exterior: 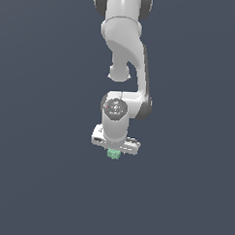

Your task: Pick up the object and move it to a goal position.

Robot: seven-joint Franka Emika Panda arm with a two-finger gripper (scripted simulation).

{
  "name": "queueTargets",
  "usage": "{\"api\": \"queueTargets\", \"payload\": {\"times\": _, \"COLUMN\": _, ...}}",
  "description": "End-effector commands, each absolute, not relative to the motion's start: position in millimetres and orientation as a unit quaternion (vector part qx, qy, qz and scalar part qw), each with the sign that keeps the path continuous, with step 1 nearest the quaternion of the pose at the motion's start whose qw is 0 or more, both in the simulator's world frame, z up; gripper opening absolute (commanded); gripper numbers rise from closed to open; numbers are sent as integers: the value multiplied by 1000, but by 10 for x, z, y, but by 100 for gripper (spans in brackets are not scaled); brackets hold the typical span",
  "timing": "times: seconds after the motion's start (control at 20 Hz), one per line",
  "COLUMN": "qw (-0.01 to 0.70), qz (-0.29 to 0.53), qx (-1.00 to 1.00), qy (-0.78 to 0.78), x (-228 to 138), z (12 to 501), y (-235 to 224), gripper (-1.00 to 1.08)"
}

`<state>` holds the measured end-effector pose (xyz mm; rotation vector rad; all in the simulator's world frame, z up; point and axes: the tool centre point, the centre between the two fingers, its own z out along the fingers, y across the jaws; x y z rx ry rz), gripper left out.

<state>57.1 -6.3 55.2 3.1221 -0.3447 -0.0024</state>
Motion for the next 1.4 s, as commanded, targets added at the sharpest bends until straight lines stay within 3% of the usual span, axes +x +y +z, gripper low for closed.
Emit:
{"api": "queueTargets", "payload": {"times": 0.0, "qw": 0, "qz": 0, "qx": 994, "qy": -109, "x": 605, "z": 679, "y": 30, "gripper": -100}}
{"api": "queueTargets", "payload": {"times": 0.75, "qw": 0, "qz": 0, "qx": 994, "qy": -109, "x": 919, "z": 1792, "y": 827, "gripper": -100}}
{"api": "queueTargets", "payload": {"times": 1.35, "qw": 0, "qz": 0, "qx": 994, "qy": -109, "x": 1023, "z": 2069, "y": 1027, "gripper": -100}}
